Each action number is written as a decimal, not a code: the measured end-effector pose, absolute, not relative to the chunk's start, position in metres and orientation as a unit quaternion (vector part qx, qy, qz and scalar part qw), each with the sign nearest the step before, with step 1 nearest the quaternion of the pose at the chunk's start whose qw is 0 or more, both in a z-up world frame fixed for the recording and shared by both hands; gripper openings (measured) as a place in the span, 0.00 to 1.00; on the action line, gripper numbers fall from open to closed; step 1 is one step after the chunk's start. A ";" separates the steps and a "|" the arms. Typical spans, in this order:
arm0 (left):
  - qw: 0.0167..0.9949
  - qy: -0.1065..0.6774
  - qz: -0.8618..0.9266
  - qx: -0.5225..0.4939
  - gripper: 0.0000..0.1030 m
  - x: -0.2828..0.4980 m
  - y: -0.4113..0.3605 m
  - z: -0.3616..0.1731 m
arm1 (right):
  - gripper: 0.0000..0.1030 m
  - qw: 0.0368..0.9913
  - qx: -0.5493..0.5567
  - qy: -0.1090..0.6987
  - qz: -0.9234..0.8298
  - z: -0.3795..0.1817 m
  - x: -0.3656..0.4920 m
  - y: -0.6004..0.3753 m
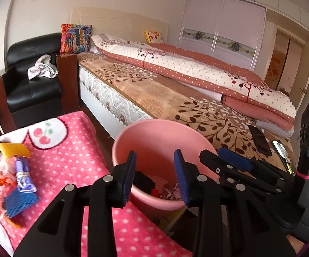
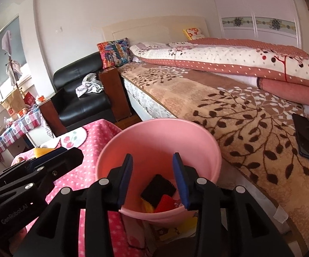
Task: Collect trash
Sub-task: 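Move both tools back over the table toward the wrappers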
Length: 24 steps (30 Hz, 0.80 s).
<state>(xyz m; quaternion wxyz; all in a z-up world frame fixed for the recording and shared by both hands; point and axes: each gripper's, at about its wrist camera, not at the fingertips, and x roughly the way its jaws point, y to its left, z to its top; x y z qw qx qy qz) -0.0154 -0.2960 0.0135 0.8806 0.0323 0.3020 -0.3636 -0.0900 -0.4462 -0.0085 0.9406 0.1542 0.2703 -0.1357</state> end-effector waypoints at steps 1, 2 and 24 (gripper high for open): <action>0.883 0.300 -0.360 0.032 0.35 -0.016 -0.291 0.015 | 0.37 0.942 0.153 0.269 -0.131 -0.008 -0.090 -0.443; 0.885 0.298 -0.356 0.032 0.35 -0.016 -0.287 0.016 | 0.37 0.943 0.152 0.268 -0.126 -0.007 -0.089 -0.439; 0.928 0.295 -0.229 0.017 0.35 0.000 -0.151 0.018 | 0.37 0.951 0.110 0.288 -0.006 -0.003 -0.049 -0.326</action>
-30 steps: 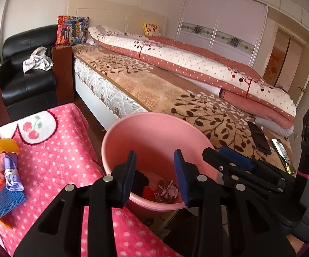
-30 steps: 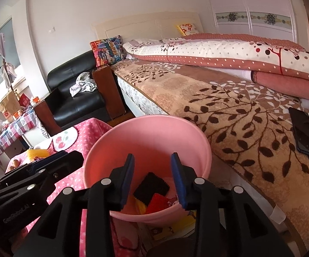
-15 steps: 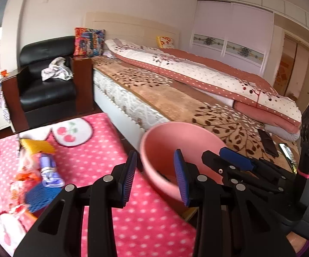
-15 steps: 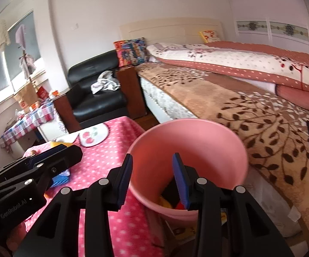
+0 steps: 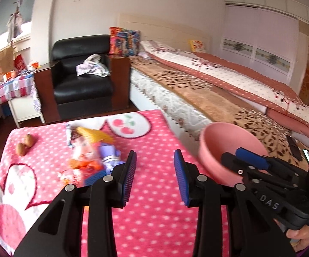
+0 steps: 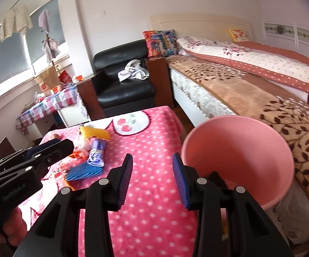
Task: Collect trash
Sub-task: 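Move both tools back over the table toward the wrappers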
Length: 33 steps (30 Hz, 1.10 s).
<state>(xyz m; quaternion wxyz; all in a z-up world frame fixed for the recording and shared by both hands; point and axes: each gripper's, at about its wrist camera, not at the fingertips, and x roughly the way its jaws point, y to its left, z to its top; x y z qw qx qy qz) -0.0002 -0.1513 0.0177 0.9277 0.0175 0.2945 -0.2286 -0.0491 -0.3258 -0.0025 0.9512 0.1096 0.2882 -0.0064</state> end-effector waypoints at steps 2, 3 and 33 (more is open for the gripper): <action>0.931 0.295 -0.215 0.015 0.35 0.001 -0.138 0.016 | 0.37 0.951 0.103 0.291 0.002 -0.003 -0.044 -0.318; 0.933 0.294 -0.208 0.014 0.35 0.002 -0.132 0.015 | 0.37 0.951 0.102 0.291 0.006 -0.003 -0.042 -0.314; 0.891 0.433 -0.100 -0.089 0.35 0.063 -0.034 -0.054 | 0.37 0.931 0.064 0.343 0.106 -0.035 0.016 -0.235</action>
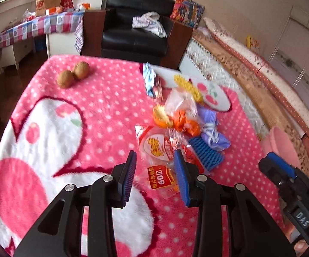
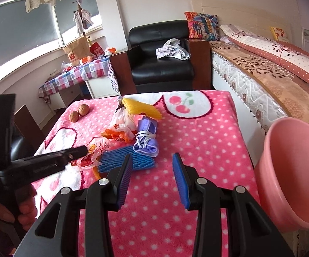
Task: Collect trash
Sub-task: 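Move both tools back over the table toward the wrappers, then grasp the snack wrapper with the left tool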
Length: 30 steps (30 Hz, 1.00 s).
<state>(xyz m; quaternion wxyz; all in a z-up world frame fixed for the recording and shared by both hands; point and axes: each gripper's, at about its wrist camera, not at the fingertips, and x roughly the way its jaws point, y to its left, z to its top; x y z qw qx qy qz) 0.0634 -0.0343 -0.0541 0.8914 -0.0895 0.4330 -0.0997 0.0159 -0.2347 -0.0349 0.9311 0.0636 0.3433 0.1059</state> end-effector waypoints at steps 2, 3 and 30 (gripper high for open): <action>0.889 0.439 -0.097 -0.087 0.35 0.066 -0.037 -0.059 | 0.37 0.930 0.059 0.346 0.111 -0.036 0.019 -0.232; 0.889 0.439 -0.098 -0.088 0.35 0.066 -0.038 -0.060 | 0.37 0.929 0.057 0.347 0.113 -0.037 0.020 -0.231; 0.921 0.369 -0.109 -0.068 0.00 0.032 -0.036 -0.018 | 0.37 0.930 0.064 0.341 0.119 -0.033 0.019 -0.229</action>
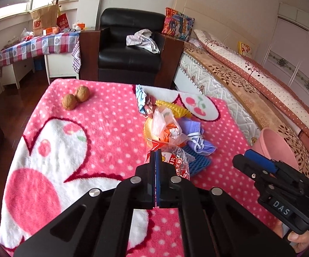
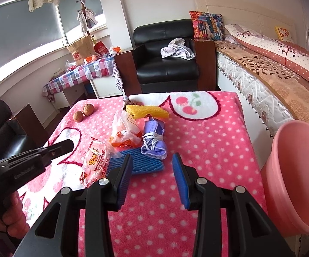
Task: Collect trash
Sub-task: 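Grasp the snack wrapper with the left tool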
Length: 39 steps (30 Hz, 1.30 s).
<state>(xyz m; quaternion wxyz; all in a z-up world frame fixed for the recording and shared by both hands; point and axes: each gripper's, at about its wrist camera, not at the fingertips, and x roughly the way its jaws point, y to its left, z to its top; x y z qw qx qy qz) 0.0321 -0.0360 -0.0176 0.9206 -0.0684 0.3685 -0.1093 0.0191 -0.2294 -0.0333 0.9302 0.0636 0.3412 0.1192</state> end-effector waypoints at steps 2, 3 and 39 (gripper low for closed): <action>0.922 0.365 -0.109 -0.069 0.00 0.029 -0.034 -0.014 | 0.37 0.930 0.064 0.340 0.120 -0.032 0.018 -0.229; 0.923 0.363 -0.109 -0.070 0.00 0.028 -0.033 -0.013 | 0.37 0.931 0.063 0.340 0.120 -0.031 0.018 -0.228; 0.936 0.336 -0.078 -0.075 0.00 0.016 0.000 0.001 | 0.37 0.927 0.058 0.350 0.119 -0.033 0.051 -0.224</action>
